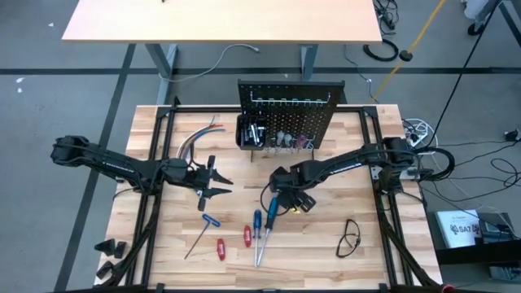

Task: Hang tools onto peg board
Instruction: Hang the red screwdriver on the peg board

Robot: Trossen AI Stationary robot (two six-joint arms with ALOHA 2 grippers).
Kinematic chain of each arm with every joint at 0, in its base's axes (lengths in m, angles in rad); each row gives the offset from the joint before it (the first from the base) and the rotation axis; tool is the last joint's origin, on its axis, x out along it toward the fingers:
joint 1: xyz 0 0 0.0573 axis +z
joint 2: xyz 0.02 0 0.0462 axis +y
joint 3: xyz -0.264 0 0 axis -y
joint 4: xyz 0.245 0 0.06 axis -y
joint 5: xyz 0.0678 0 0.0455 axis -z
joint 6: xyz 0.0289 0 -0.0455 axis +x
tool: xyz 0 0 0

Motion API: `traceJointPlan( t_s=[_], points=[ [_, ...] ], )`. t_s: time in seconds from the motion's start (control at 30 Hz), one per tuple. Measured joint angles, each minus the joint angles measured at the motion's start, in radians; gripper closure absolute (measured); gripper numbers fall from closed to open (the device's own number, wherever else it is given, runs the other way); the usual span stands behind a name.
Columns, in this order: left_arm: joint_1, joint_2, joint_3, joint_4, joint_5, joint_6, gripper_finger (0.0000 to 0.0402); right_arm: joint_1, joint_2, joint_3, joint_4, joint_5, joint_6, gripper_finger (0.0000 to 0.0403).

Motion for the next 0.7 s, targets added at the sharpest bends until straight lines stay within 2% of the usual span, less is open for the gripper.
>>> traceJointPlan(
  t_s=[0.27, 0.5, 0.6, 0.7],
  points=[
    [0.000, 0.000, 0.000, 0.003, 0.000, 0.000, 0.0272, 0.002, 0.079, 0.005, -0.002, -0.032, -0.008, 0.0179],
    [0.000, 0.000, 0.000, 0.003, 0.009, -0.003, 0.0272, 0.002, 0.097, 0.005, -0.024, -0.032, 0.102, 0.0180],
    [0.000, 0.000, 0.000, 0.002, 0.009, -0.003, 0.0272, 0.002, 0.097, 0.004, -0.045, -0.043, 0.141, 0.0196],
    [0.000, 0.000, 0.000, 0.002, 0.009, -0.003, 0.0272, 0.009, 0.098, 0.004, -0.059, -0.043, 0.166, 0.0239]
  ],
)
